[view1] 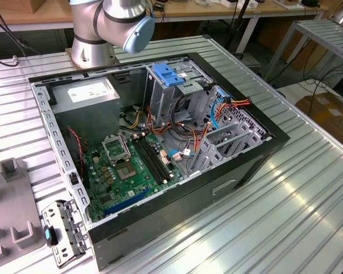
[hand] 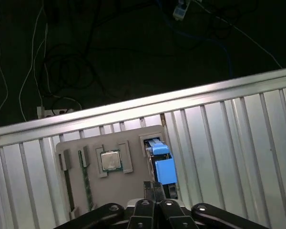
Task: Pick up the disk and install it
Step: 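Pick up the disk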
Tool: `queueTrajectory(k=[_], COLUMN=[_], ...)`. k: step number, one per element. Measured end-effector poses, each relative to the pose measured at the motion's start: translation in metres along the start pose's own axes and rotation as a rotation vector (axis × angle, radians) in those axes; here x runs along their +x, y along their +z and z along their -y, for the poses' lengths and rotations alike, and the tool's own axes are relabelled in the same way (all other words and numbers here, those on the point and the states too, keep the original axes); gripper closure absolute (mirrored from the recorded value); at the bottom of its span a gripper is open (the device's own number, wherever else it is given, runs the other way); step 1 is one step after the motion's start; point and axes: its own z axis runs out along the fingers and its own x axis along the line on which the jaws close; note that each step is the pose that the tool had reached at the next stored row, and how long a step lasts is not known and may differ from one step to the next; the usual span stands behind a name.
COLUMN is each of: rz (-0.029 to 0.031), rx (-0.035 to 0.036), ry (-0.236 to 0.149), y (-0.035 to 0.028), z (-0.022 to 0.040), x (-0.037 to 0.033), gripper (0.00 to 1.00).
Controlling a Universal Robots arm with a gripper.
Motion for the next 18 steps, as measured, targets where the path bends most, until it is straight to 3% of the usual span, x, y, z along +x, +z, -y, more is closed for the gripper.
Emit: queueTrajectory(k=[16,18], rz=[-0.0003,-0.002], rx=[0.0001,0.0007], ry=[-0.007,-0.053], y=[0.0,0.0025], z=[0.0,0.0001], x=[0.0,-0.0003], gripper=[0.89,0.89])
